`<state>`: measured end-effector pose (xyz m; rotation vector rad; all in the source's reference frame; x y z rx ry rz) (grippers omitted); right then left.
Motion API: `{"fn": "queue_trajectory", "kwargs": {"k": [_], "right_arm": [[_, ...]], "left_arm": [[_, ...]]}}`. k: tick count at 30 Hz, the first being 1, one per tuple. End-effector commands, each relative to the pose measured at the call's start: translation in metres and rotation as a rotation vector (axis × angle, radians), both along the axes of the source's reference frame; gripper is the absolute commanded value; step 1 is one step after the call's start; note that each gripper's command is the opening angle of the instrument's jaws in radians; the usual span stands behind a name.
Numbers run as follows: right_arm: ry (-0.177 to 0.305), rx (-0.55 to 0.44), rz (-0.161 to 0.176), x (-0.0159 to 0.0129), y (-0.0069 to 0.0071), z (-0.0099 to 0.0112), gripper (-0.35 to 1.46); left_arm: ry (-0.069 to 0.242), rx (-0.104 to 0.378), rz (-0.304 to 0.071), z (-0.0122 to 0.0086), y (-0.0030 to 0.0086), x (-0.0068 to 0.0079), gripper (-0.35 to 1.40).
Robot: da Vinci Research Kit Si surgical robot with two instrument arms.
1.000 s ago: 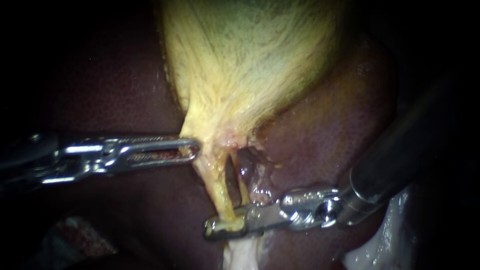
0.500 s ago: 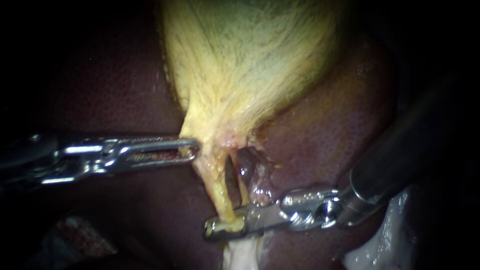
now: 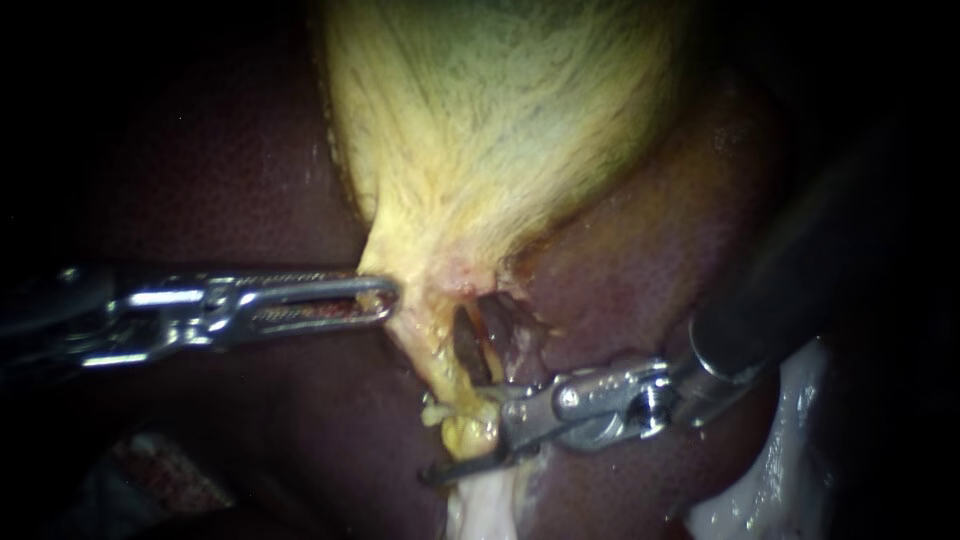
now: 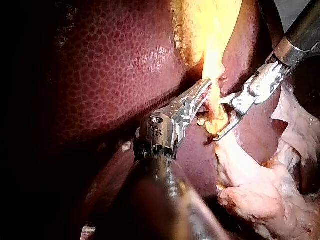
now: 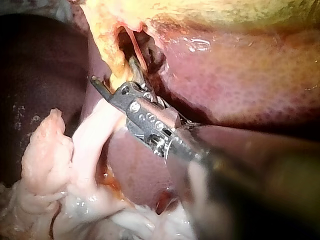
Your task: Going back first clip left tube
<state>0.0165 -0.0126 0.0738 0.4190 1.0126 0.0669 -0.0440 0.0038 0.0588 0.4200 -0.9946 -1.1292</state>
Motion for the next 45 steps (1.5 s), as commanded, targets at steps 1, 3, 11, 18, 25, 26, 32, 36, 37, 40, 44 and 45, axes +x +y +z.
{"fn": "queue_trajectory", "kwargs": {"k": [1, 3, 11, 18, 25, 26, 32, 36, 37, 40, 44, 45], "right_arm": [[0.001, -0.013, -0.002, -0.0002, 0.0003, -0.0001, 0.6], [0.003, -0.029, -0.005, -0.0006, 0.0007, -0.0002, 0.6], [0.013, -0.054, -0.018, -0.0023, 0.0007, -0.0007, 0.6], [0.016, -0.057, -0.018, -0.0064, 0.0014, -0.003, 0.6], [0.023, -0.101, -0.028, -0.0107, 0.0036, -0.0066, 0.6], [0.024, -0.111, -0.03, -0.0112, 0.0041, -0.0071, 0.6], [0.05, -0.154, -0.024, -0.0127, 0.0061, -0.0096, 0.6], [0.071, -0.171, -0.026, -0.013, 0.0066, -0.0108, 0.6], [0.072, -0.175, -0.028, -0.013, 0.0066, -0.0109, 0.6], [0.074, -0.179, -0.031, -0.013, 0.0066, -0.0113, 0.6], [0.076, -0.184, -0.034, -0.0131, 0.0066, -0.0113, 0.6], [0.077, -0.189, -0.037, -0.0131, 0.0066, -0.0113, 0.6]], "left_arm": [[0.0, 0.0, 0.0, 0.0, 0.0, 0.0, -0.35], [0.0, 0.0, 0.001, 0.0, 0.0, 0.0001, -0.35], [-0.001, 0.0, 0.001, 0.0, 0.0, 0.0002, -0.35], [-0.002, 0.0, 0.002, 0.0002, 0.0, 0.0004, -0.35], [0.0, -0.004, 0.001, 0.0012, -0.0001, 0.0002, -0.35], [0.001, -0.006, 0.001, 0.0014, -0.0002, 0.0001, -0.35], [0.001, -0.007, 0.001, 0.0019, -0.0003, 0.0, -0.35], [0.002, -0.008, 0.001, 0.0021, -0.0003, -0.0001, -0.35], [0.002, -0.009, 0.001, 0.0022, -0.0003, -0.0001, -0.35], [0.003, -0.01, 0.0, 0.0026, -0.0004, -0.0004, -0.35], [0.006, -0.015, -0.002, 0.0036, -0.0006, -0.0009, -0.35], [0.005, -0.016, 0.0, 0.0041, -0.0006, -0.0011, -0.35]]}}
